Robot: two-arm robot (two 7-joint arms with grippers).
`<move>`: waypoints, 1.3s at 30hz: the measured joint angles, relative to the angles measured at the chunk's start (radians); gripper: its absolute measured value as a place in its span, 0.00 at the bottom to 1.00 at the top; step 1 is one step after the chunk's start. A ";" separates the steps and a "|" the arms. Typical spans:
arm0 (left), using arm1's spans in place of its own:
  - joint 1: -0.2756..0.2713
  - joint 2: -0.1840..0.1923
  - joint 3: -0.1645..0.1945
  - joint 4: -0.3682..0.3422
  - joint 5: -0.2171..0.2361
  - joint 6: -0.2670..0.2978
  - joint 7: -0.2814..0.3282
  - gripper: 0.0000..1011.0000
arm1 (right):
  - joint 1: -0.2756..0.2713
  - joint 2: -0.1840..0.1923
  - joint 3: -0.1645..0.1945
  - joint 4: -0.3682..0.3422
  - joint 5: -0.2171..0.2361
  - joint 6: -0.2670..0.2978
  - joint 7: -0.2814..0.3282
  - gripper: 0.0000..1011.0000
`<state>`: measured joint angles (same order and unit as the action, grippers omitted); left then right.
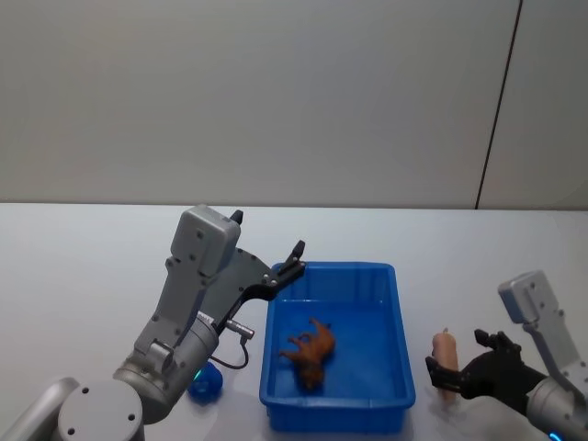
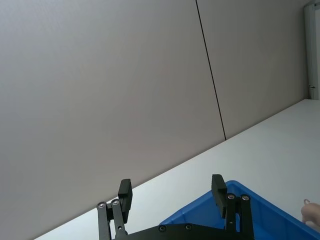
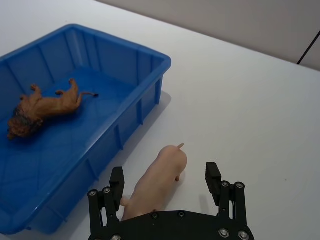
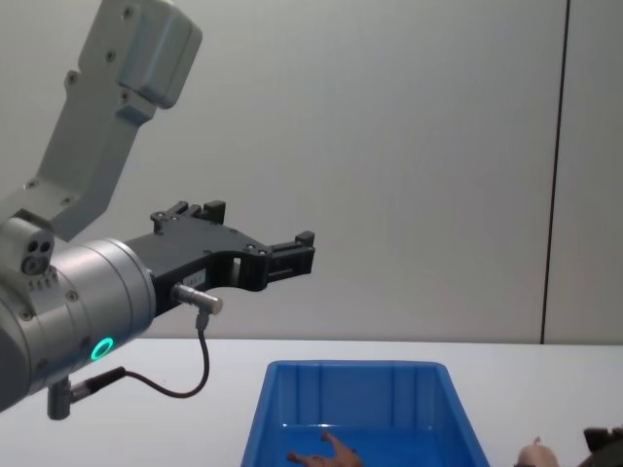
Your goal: Pick up the two dolls from the table and place them into the box.
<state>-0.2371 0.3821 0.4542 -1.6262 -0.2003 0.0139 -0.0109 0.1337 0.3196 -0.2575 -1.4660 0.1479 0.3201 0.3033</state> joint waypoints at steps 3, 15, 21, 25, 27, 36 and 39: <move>0.000 0.000 0.000 0.000 0.000 0.000 0.000 0.99 | 0.005 -0.005 -0.003 0.012 -0.004 0.016 0.000 0.99; 0.000 0.000 0.000 0.000 0.000 0.000 0.000 0.99 | 0.014 -0.015 -0.014 0.040 -0.014 0.062 0.003 0.87; 0.000 0.000 0.000 0.000 0.000 0.000 0.000 0.99 | 0.015 -0.018 -0.017 0.044 -0.015 0.075 0.004 0.68; 0.000 0.000 0.000 0.000 0.000 0.000 0.000 0.99 | 0.015 -0.018 -0.017 0.044 -0.015 0.075 0.001 0.55; 0.000 0.000 0.000 0.000 0.000 0.000 0.000 0.99 | 0.014 -0.018 -0.017 0.042 -0.015 0.073 -0.001 0.49; 0.000 0.000 0.000 0.000 0.000 0.000 0.000 0.99 | 0.010 -0.018 -0.014 0.020 -0.009 0.035 -0.023 0.36; 0.000 0.000 0.000 0.000 0.000 0.000 0.000 0.99 | 0.009 -0.018 -0.012 0.011 -0.004 0.015 -0.035 0.36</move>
<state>-0.2371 0.3821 0.4543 -1.6262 -0.2004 0.0139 -0.0109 0.1431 0.3011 -0.2692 -1.4551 0.1440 0.3354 0.2682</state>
